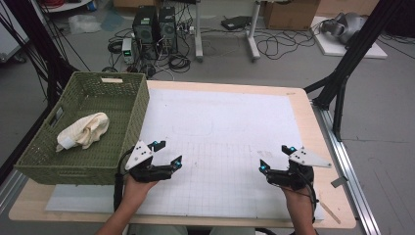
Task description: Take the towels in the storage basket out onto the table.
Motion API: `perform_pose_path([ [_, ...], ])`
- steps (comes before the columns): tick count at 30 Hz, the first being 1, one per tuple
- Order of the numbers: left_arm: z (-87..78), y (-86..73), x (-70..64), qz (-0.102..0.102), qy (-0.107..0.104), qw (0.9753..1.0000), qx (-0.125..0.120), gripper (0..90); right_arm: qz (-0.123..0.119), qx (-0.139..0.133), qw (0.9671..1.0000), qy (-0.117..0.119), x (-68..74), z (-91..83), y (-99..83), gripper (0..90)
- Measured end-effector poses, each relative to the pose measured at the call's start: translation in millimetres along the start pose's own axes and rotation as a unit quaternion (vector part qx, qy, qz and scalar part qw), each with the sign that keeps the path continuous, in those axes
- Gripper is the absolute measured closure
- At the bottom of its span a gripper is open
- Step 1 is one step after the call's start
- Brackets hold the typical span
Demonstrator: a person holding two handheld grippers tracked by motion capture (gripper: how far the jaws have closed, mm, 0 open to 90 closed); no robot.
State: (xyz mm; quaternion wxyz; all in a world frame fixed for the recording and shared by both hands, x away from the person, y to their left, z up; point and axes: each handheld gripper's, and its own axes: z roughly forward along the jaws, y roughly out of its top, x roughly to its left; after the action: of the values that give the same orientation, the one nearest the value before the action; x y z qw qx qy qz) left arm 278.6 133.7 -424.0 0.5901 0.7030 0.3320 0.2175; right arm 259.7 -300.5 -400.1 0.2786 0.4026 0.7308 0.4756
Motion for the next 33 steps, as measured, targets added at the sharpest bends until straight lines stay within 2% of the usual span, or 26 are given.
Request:
perform_pose_path([
  [4,0.2,0.6,-1.1,-0.002,0.000,1.0000,-0.002,20.2,0.004,-0.003,1.0000,0.003,-0.6,0.4,-0.4,7.7],
  [10,2.7,1.2,-2.3,0.006,-0.002,1.0000,-0.002,20.2,-0.002,0.002,1.0000,0.004,-1.1,0.5,-2.0,7.7],
  [16,0.4,4.2,-4.5,0.008,-0.004,0.9999,-0.005,20.2,0.016,-0.001,0.9998,0.010,-2.3,-2.0,-3.0,7.8],
  [24,-3.4,9.2,-3.0,0.003,-0.004,0.9999,-0.010,20.1,0.003,0.003,0.9998,0.018,5.0,-1.0,0.7,7.8],
  [28,-4.4,11.1,-4.5,0.007,-0.003,0.9999,-0.010,20.2,0.003,0.005,0.9998,0.019,4.3,1.4,0.3,7.8],
  [33,-7.6,19.3,-6.3,0.005,-0.006,0.9997,-0.022,20.2,-0.003,0.010,0.9998,0.017,4.6,3.4,0.7,7.7],
])
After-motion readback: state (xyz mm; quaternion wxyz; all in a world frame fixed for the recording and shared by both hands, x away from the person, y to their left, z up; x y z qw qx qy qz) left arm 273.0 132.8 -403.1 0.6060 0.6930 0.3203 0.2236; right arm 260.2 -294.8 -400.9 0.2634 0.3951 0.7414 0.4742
